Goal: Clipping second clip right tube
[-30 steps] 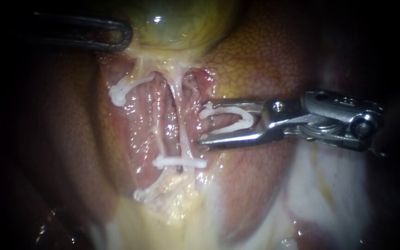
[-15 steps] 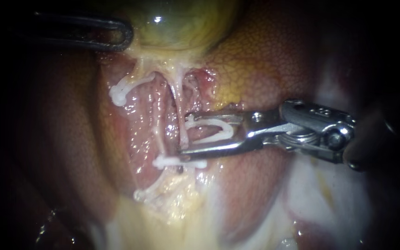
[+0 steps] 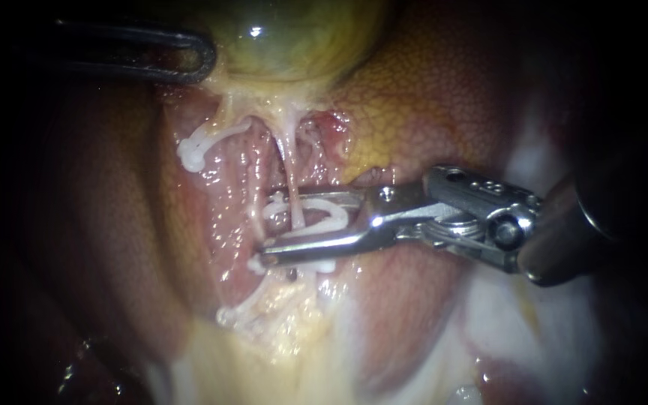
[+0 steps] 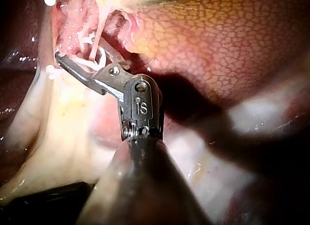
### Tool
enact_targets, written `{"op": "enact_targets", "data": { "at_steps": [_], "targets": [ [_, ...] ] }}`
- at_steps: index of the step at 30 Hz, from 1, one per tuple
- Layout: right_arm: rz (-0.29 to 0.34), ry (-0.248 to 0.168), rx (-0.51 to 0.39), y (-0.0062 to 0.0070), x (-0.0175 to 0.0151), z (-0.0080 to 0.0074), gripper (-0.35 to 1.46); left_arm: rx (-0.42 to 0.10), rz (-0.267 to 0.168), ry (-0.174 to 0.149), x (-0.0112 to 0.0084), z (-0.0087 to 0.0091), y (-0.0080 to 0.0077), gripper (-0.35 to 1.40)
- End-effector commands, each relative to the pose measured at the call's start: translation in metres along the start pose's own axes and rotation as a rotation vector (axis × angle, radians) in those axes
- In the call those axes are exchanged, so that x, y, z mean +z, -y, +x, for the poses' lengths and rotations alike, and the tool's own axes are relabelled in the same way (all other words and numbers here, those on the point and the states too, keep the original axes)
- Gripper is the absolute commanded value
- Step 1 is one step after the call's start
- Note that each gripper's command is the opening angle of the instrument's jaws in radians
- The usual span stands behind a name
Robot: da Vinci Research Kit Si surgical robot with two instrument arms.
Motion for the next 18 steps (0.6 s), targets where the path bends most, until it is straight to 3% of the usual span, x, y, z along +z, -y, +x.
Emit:
{"op": "enact_targets", "data": {
  "at_steps": [1, 9, 18],
  "targets": [
    [0.015, -0.008, 0.002, 0.0001, 0.0000, 0.0000, 0.46, 0.000, 0.000, 0.000, 0.0000, 0.0000, 0.0000, -0.35],
    [0.102, -0.034, 0.000, 0.0014, 0.0002, 0.0000, 0.46, 0.000, 0.000, 0.000, 0.0000, 0.0000, 0.0000, -0.35],
    [0.180, -0.073, 0.010, 0.0032, 0.0005, 0.0011, 0.44, 0.000, 0.000, 0.000, 0.0000, 0.0000, 0.0000, -0.35]
  ]
}}
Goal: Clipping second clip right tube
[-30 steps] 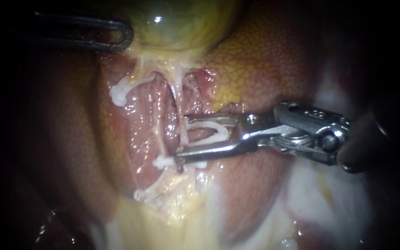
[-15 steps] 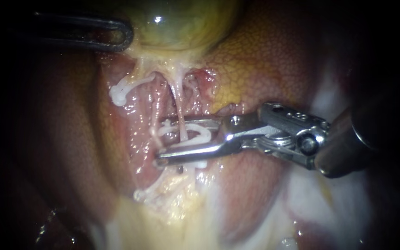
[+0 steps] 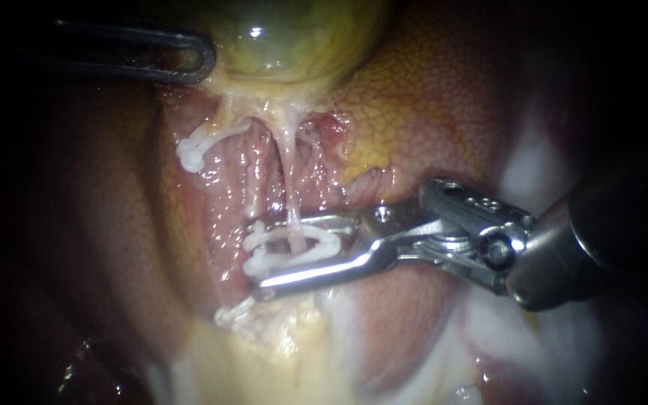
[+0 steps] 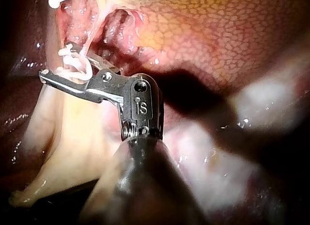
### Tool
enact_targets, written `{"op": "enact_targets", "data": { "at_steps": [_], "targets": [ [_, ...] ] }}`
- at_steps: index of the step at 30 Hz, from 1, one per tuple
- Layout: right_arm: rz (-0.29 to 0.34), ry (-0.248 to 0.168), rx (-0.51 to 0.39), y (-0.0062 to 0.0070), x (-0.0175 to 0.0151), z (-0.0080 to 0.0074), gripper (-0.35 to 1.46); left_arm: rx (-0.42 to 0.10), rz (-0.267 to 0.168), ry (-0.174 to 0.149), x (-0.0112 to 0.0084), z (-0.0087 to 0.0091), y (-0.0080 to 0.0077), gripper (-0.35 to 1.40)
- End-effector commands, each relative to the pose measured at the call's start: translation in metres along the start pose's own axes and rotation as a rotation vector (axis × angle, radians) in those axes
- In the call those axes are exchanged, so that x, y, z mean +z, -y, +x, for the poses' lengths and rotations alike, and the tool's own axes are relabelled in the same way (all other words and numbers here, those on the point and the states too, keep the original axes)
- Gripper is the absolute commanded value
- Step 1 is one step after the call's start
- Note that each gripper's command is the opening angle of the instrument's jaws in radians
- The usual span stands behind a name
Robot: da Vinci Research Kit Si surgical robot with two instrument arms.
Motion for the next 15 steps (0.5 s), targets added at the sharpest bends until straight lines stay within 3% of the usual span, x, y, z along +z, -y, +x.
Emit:
{"op": "enact_targets", "data": {
  "at_steps": [1, 8, 15],
  "targets": [
    [-0.001, 0.000, 0.000, 0.0000, 0.0000, 0.0001, 0.44, 0.000, 0.000, 0.000, 0.0000, 0.0000, 0.0000, -0.35],
    [0.003, -0.003, 0.002, -0.0002, -0.0002, 0.0005, 0.34, 0.000, 0.000, 0.000, 0.0000, 0.0000, 0.0000, -0.35],
    [0.003, -0.003, 0.008, -0.0006, -0.0004, 0.0006, 0.13, 0.000, 0.000, 0.000, 0.0000, 0.0000, 0.0000, -0.35]
  ]
}}
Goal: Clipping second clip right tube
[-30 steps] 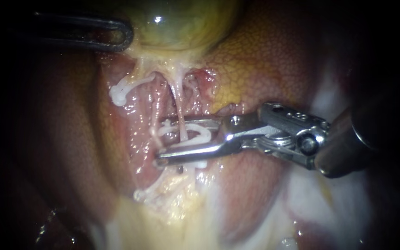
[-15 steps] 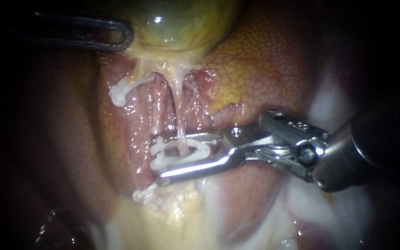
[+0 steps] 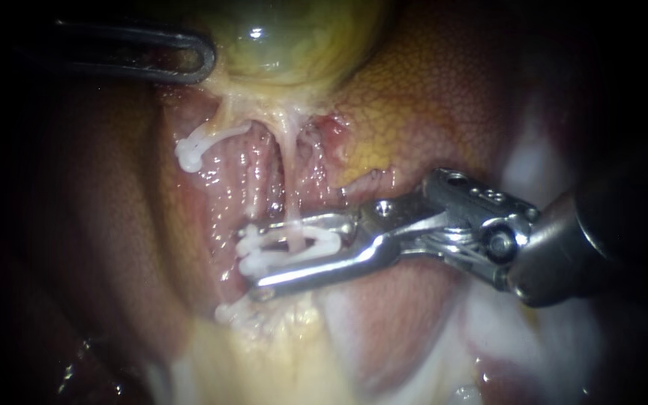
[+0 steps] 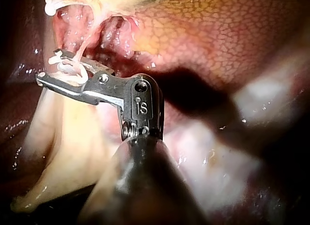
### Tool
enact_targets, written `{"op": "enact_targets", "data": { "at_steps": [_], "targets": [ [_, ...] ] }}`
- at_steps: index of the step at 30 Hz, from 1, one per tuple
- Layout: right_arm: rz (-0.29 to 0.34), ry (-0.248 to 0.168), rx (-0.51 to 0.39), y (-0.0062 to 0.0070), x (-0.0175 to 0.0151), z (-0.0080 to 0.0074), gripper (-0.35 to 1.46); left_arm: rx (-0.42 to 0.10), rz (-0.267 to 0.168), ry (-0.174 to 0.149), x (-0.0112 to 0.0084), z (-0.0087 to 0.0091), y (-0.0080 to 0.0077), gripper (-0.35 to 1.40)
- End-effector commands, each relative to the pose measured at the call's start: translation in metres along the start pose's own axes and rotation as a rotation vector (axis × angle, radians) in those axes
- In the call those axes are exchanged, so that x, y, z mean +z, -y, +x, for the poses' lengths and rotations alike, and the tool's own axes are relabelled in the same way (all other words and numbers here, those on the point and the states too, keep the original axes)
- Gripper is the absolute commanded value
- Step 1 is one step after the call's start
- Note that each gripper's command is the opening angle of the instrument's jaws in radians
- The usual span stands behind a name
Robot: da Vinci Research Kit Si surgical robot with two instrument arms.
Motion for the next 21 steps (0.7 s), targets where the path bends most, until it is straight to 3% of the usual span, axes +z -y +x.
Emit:
{"op": "enact_targets", "data": {
  "at_steps": [1, 7, 10, 21],
  "targets": [
    [0.000, 0.000, 0.006, -0.0001, 0.0000, -0.0001, 0.08, 0.000, 0.000, 0.000, 0.0000, 0.0000, 0.0000, -0.35],
    [0.000, 0.001, 0.006, -0.0004, -0.0002, -0.0001, -0.09, 0.000, 0.000, 0.000, 0.0000, 0.0000, 0.0000, -0.35],
    [0.002, 0.002, 0.005, -0.0006, -0.0003, -0.0001, -0.35, 0.000, 0.000, 0.000, 0.0000, 0.0000, 0.0000, -0.35],
    [0.003, 0.003, 0.009, -0.0011, -0.0006, -0.0004, -0.35, 0.000, 0.000, 0.000, 0.0001, 0.0000, 0.0000, -0.35]
  ]
}}
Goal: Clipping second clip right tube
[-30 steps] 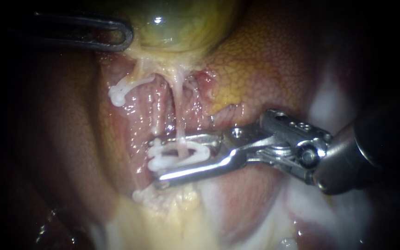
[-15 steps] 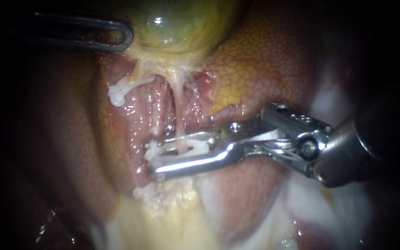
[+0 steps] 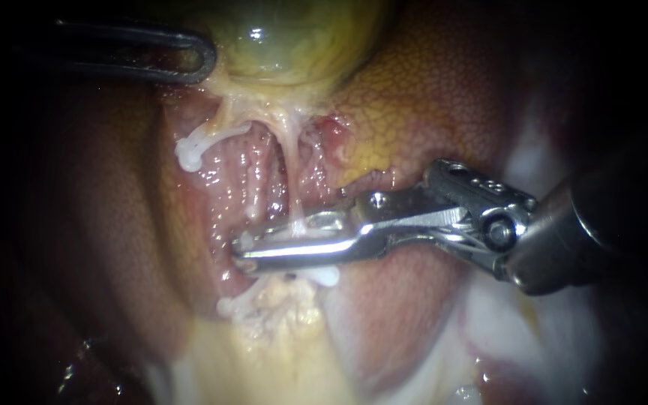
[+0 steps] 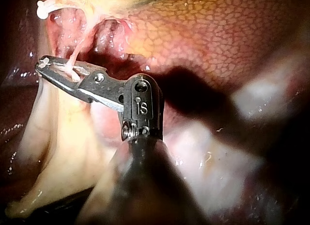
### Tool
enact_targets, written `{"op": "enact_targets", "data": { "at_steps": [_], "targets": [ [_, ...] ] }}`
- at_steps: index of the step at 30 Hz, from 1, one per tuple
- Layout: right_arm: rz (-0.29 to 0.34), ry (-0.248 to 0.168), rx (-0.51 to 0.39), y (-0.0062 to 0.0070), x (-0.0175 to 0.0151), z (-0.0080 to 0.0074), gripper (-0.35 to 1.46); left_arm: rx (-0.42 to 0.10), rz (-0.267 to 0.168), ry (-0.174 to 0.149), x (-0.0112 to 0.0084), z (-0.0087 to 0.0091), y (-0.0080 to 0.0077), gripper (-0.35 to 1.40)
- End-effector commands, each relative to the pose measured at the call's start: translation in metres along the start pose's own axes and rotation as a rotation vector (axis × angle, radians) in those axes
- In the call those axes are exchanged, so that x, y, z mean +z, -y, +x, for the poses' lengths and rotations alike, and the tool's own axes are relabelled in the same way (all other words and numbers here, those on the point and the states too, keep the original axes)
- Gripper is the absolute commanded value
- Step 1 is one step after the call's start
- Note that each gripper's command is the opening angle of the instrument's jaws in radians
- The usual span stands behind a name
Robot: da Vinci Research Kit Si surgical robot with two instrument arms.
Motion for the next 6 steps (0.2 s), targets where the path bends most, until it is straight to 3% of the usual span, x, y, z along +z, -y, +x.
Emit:
{"op": "enact_targets", "data": {
  "at_steps": [1, 6],
  "targets": [
    [0.001, 0.000, -0.001, 0.0000, 0.0000, 0.0000, -0.35, 0.000, 0.000, 0.000, 0.0000, 0.0001, 0.0000, -0.35],
    [0.001, 0.001, -0.001, -0.0001, 0.0000, -0.0001, -0.35, 0.000, 0.000, 0.000, 0.0001, 0.0000, -0.0001, -0.35]
  ]
}}
